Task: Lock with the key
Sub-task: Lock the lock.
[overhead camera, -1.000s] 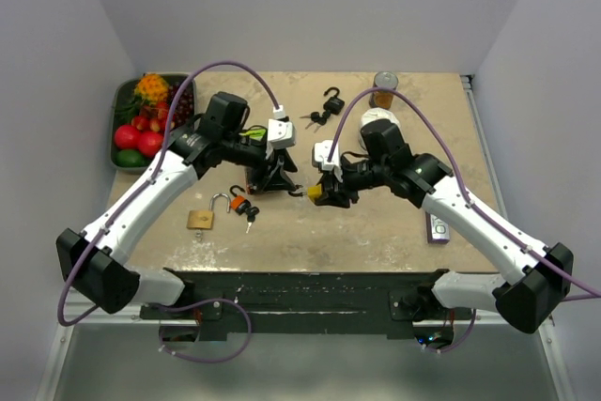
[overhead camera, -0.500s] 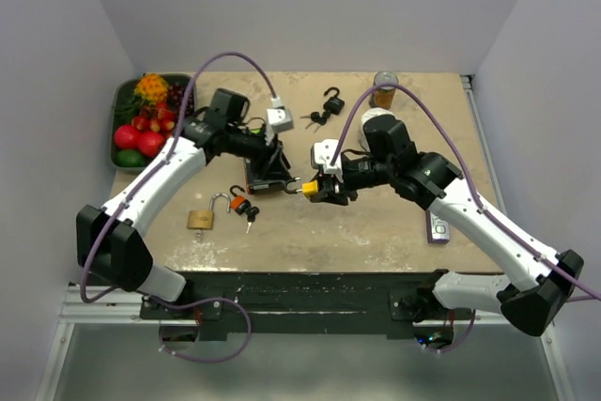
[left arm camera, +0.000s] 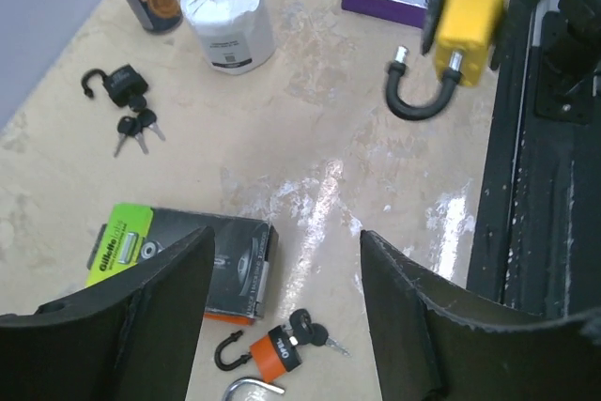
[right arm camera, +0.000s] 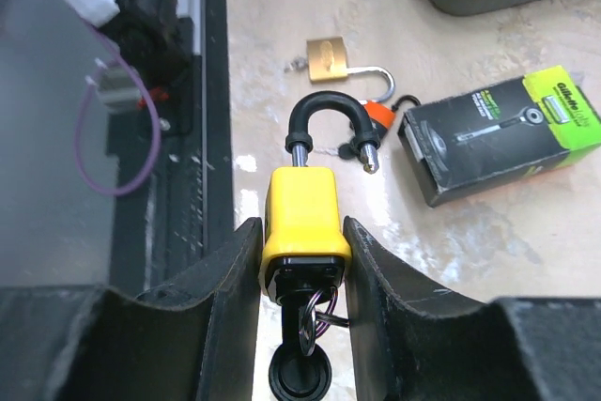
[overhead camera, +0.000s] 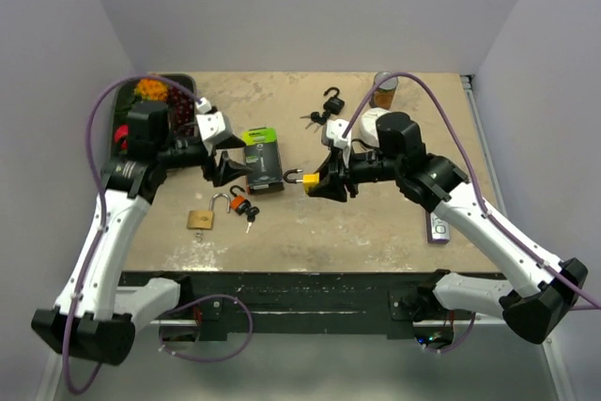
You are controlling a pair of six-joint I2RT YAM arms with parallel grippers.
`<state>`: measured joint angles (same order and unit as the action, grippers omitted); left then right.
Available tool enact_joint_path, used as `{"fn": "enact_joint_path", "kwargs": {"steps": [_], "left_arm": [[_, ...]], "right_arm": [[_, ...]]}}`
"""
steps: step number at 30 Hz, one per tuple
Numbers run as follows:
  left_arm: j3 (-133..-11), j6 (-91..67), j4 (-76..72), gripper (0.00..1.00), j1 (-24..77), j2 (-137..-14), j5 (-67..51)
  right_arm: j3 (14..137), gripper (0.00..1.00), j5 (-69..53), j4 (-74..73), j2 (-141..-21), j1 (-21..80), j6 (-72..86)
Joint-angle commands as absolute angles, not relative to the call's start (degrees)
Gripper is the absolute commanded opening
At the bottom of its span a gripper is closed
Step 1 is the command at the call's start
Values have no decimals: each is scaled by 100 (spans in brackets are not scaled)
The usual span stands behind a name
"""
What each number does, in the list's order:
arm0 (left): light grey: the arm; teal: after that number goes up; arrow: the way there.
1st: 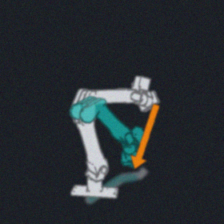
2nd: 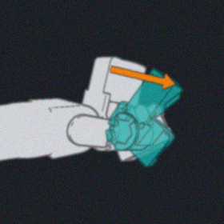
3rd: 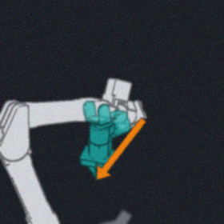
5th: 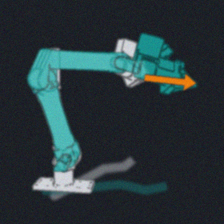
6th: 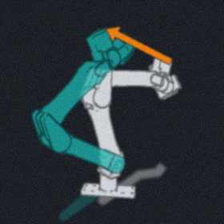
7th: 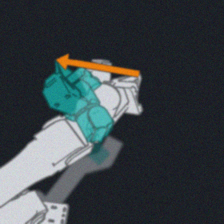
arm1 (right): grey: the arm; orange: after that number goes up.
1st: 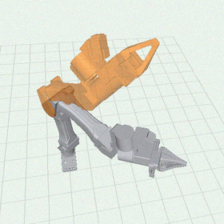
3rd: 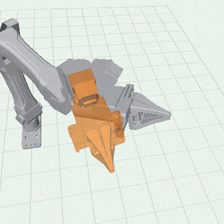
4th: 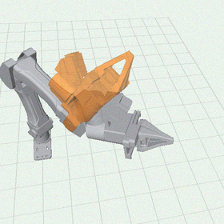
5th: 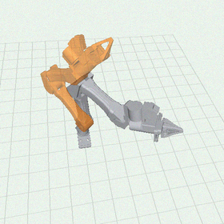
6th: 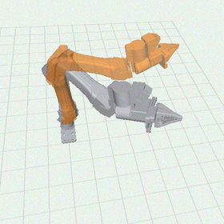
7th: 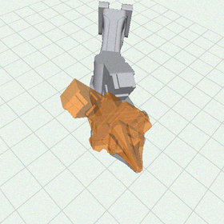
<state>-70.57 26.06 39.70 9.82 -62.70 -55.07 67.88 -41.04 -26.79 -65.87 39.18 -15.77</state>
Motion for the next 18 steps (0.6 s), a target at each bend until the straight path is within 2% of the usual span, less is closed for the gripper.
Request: {"fn": "enact_joint_path", "kwargs": {"steps": [1, 7, 11, 18], "left_arm": [[-6259, 3373, 3210, 68, 1028, -5461, -5590], [-5494, 3330, 1820, 65, 1835, -4843, -4678], [-5598, 3902, 1968, 62, 2705, -4992, -3886], [-5774, 4157, 1916, 54, 3199, -5220, -3779]], "right_arm": [[6856, 0, -4973, -1592, -6635, 3569, 170], [6671, 0, -5607, -844, -6829, 3463, 1353], [6645, 0, -5537, -826, -6820, 3454, 1415], [6566, 0, -5598, -756, -6882, 3463, 1546]]}}
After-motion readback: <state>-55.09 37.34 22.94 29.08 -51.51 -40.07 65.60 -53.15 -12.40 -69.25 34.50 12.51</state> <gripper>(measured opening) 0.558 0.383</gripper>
